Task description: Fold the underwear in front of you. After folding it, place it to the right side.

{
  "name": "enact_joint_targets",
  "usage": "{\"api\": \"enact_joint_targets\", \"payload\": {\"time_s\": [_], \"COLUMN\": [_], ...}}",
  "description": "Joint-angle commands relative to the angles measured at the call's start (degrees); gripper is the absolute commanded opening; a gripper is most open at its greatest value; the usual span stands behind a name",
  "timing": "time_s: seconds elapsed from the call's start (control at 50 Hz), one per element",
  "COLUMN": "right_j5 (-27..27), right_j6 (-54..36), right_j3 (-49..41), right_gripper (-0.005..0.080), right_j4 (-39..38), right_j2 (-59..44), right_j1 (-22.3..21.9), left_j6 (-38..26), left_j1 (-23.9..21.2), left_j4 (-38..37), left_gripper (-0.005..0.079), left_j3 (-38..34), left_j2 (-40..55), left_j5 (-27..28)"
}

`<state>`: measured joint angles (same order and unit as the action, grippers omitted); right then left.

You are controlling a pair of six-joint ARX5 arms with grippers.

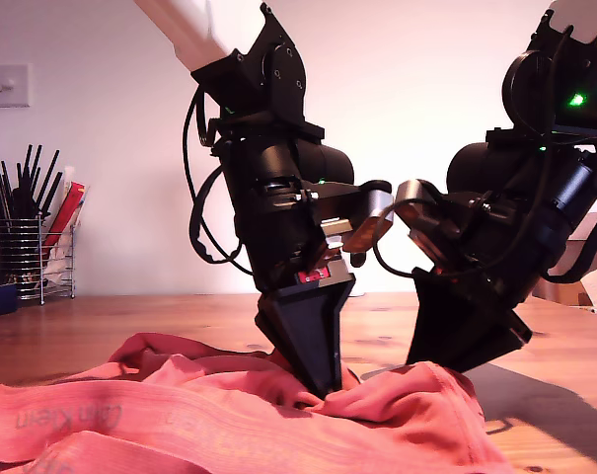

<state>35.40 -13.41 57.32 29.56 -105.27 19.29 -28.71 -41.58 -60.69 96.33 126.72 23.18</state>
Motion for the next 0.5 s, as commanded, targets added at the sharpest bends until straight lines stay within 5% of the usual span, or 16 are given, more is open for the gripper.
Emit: {"api": "enact_joint_targets", "payload": {"time_s": [0.0, 0.48], "right_j5": [-1.9, -12.2], "right_j6": [0.2, 3.8], "right_j3": [1.3, 6.8], "right_gripper": [-0.0011, -0.0011], "right_j4": [-0.3, 0.5], "right_j2": [-0.1, -0.1], "right_j1": [0.5, 0.4], "left_j6": [-0.1, 2.5], "left_j1": [1.1, 1.8], "left_j4": [0.3, -4.0], "left_gripper": [-0.0022, -0.0022], "left_j3": [-0.3, -0.3], "left_j2": [-1.4, -5.0], "left_j5": [-1.2, -2.1]}}
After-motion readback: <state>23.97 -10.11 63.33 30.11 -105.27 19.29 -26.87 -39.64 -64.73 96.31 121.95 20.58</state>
